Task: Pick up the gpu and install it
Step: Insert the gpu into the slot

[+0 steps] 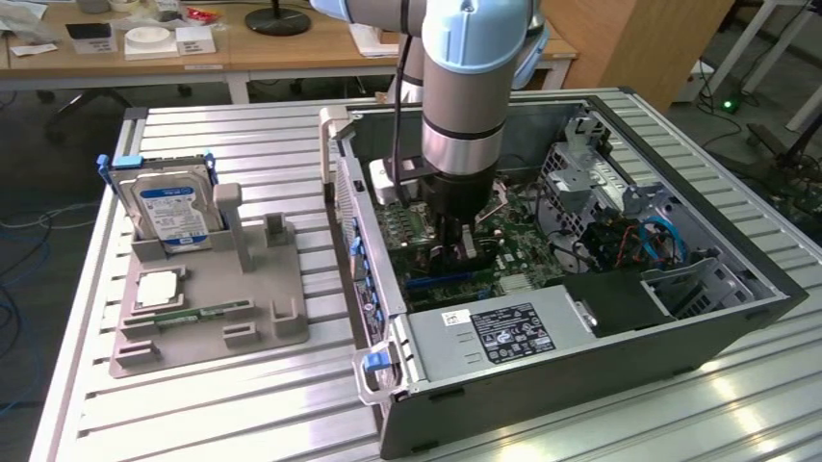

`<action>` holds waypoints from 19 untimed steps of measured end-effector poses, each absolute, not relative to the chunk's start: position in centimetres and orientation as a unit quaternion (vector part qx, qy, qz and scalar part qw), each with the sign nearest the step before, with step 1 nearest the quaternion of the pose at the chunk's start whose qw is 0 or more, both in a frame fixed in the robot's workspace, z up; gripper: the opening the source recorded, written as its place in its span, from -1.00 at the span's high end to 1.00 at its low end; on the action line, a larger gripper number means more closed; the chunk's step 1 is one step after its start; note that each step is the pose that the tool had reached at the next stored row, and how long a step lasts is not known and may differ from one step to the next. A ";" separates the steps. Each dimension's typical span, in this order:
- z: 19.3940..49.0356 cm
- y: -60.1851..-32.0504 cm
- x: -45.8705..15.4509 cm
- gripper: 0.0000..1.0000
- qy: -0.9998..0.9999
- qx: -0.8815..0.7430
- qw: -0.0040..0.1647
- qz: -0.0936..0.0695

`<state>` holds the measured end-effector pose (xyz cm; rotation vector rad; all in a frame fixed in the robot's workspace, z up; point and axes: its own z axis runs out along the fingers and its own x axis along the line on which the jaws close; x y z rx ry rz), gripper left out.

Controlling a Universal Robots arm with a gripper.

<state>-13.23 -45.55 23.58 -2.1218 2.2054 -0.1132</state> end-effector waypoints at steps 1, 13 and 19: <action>23.6 -45.6 -13.2 0.46 0.720 -0.692 0.040 -0.037; 23.3 -45.6 -13.2 0.46 0.720 -0.692 0.039 -0.037; 23.3 -45.5 -13.2 0.46 0.720 -0.692 0.040 -0.037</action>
